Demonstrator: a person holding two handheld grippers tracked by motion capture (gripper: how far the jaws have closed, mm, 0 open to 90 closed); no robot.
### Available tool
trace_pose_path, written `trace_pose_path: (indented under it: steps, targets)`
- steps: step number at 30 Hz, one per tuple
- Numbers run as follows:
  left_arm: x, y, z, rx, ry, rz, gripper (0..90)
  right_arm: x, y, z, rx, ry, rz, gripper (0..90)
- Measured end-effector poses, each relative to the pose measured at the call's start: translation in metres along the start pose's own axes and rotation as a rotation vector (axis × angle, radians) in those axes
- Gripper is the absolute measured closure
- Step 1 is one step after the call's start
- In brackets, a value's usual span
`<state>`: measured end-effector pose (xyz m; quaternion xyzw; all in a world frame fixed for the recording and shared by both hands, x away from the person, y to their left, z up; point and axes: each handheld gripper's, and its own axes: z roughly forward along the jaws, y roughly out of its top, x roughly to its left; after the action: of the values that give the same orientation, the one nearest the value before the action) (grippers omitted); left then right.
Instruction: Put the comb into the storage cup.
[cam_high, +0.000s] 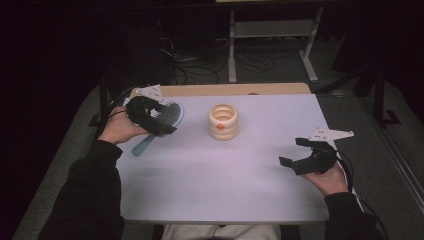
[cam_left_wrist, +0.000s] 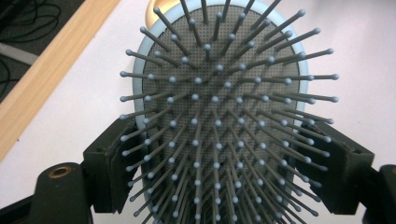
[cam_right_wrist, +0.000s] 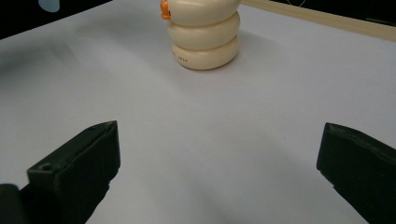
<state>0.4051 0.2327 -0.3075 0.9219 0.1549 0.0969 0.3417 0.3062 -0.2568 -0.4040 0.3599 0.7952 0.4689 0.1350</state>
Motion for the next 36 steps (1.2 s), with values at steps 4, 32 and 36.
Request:
trace_pose_path:
  steps: [4, 32, 36]
  targets:
    - [0.003, 0.004, -0.001, -0.013, 0.003, -0.009, 20.3, 0.0, 0.0, 0.0, 0.001, 0.001, 0.002, 0.0]
    - [0.025, 0.051, 0.006, -0.124, -0.003, -0.032, 20.3, -0.001, 0.001, -0.001, -0.012, 0.013, 0.004, 0.0]
    - [0.025, 0.06, 0.012, -0.132, -0.004, -0.02, 20.3, -0.002, 0.001, 0.0, -0.008, 0.016, 0.003, 0.0]
